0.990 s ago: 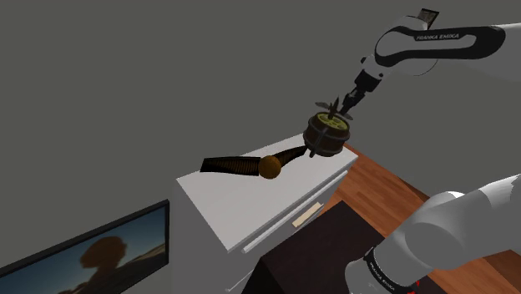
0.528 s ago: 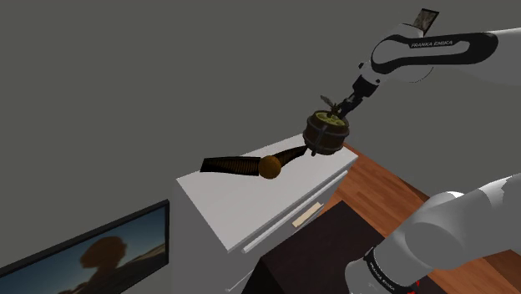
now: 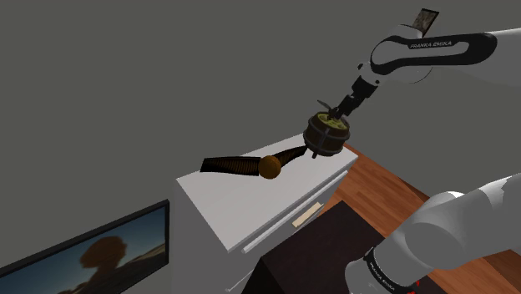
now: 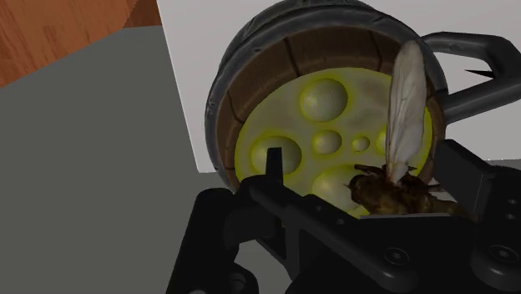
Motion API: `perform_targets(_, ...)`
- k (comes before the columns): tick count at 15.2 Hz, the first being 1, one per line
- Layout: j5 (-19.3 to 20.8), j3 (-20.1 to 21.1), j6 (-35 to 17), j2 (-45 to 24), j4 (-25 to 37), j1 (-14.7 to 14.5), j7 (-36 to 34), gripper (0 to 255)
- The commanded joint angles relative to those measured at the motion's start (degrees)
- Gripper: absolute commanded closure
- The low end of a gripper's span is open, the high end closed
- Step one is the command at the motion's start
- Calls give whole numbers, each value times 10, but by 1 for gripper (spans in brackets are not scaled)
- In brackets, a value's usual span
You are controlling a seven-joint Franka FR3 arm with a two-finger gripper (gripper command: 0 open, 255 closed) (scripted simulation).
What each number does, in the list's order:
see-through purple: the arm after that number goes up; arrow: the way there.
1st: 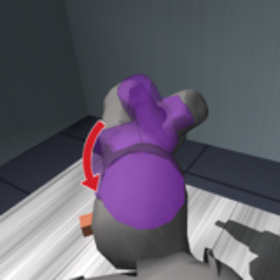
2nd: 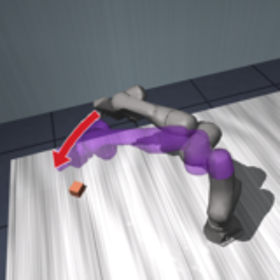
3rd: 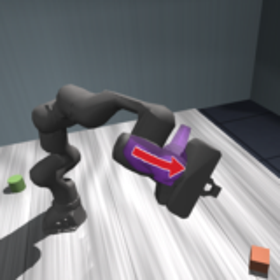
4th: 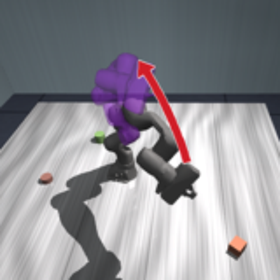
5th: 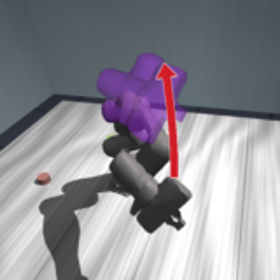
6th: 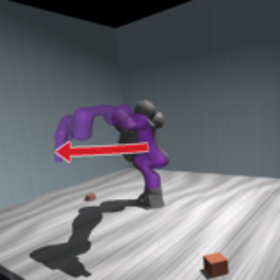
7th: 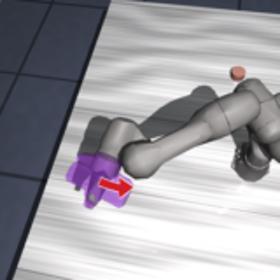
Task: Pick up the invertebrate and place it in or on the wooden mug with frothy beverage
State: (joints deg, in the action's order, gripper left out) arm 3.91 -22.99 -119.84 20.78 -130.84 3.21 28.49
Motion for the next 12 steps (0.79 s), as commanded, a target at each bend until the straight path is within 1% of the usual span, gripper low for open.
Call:
perform_targets(1, 0, 0, 0, 0, 0, 0, 0, 0)
perform_targets(2, 0, 0, 0, -1, 1, 0, 0, 0)
perform_targets(6, 4, 8, 75, 22, 54, 2, -4, 0)
perform_targets(12, 4, 8, 75, 22, 54, 2, -4, 0)
